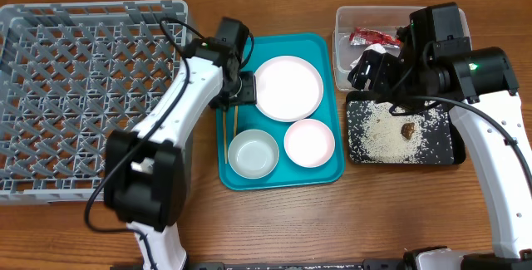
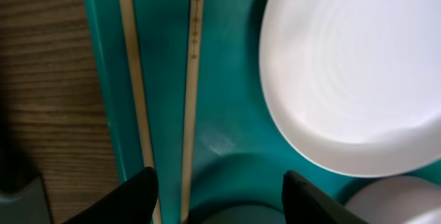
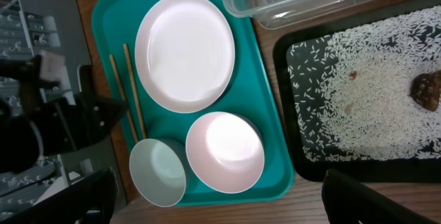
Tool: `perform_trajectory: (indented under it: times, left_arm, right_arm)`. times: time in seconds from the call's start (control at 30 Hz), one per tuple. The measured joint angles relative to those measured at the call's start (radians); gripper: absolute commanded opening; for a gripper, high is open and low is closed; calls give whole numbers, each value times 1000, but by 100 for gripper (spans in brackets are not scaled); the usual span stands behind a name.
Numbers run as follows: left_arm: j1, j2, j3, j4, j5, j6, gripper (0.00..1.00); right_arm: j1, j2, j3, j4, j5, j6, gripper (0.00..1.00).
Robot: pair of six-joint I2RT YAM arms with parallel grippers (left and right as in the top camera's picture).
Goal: Sort waste into correct bins and load items into the dishwasher
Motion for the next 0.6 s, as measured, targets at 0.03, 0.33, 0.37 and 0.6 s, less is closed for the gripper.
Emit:
perform_trajectory:
  times: [0.03,0.33,0.37,0.6]
  left_arm:
    - [0,16,0,0,0,2,58]
    - [0,119,0,8,0,8,28]
    - [0,136,0,8,0,9,28]
    - [0,180,16,3,-7,8,12]
  right_arm:
    - [0,0,0,0,0,0,96]
    - [0,0,0,0,0,0,97]
    - [0,0,0,0,0,0,97]
    - [0,0,0,-7,0,1,97]
